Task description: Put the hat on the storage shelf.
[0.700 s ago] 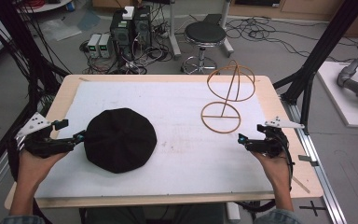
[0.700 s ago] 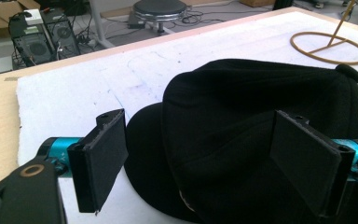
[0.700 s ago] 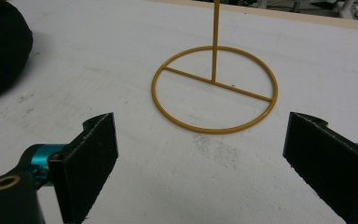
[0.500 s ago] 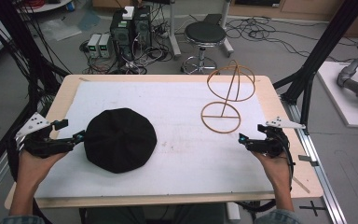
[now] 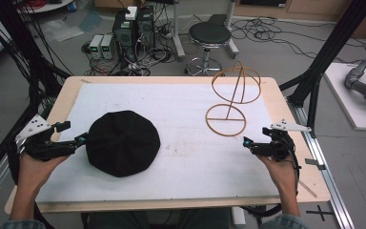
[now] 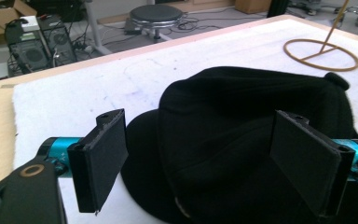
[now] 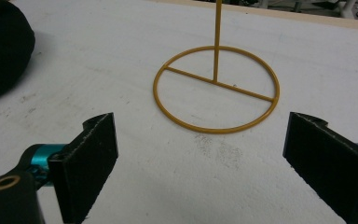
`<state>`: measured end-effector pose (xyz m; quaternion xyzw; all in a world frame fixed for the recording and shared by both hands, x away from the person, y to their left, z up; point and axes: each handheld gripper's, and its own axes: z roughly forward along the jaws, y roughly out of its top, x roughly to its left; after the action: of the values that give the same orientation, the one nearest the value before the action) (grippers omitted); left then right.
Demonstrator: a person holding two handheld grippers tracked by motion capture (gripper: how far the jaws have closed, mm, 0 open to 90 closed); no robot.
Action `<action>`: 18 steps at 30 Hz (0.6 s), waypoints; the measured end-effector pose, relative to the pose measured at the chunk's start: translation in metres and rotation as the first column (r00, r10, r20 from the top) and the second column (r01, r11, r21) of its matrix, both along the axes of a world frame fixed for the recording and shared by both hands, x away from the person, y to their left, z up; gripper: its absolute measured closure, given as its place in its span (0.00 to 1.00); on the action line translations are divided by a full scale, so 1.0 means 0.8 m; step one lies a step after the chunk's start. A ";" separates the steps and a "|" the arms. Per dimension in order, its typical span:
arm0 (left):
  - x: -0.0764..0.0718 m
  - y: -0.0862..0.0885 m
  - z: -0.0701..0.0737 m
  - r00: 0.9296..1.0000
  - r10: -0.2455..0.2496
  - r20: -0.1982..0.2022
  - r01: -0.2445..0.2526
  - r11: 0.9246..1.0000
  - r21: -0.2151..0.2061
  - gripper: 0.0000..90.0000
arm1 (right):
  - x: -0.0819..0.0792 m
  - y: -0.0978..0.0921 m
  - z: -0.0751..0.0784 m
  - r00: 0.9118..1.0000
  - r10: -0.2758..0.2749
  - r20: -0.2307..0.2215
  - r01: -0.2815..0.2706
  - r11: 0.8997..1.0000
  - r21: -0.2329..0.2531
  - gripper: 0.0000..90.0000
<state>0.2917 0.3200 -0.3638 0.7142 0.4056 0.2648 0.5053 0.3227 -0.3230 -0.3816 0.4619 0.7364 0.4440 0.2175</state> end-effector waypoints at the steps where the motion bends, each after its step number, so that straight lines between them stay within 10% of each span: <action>1: 0.001 -0.005 0.000 1.000 -0.017 0.004 0.017 1.000 -0.001 0.22 | 0.000 0.001 0.000 1.000 0.002 -0.004 -0.002 1.000 -0.003 0.11; 18: 0.011 -0.056 -0.002 0.992 -0.124 0.022 0.124 0.992 0.013 0.22 | -0.004 0.000 0.001 1.000 0.001 0.003 -0.001 1.000 0.004 0.11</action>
<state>0.3007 0.2755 -0.3654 0.7380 0.3529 0.2434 0.5212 0.3194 -0.3231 -0.3805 0.4611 0.7354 0.4463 0.2176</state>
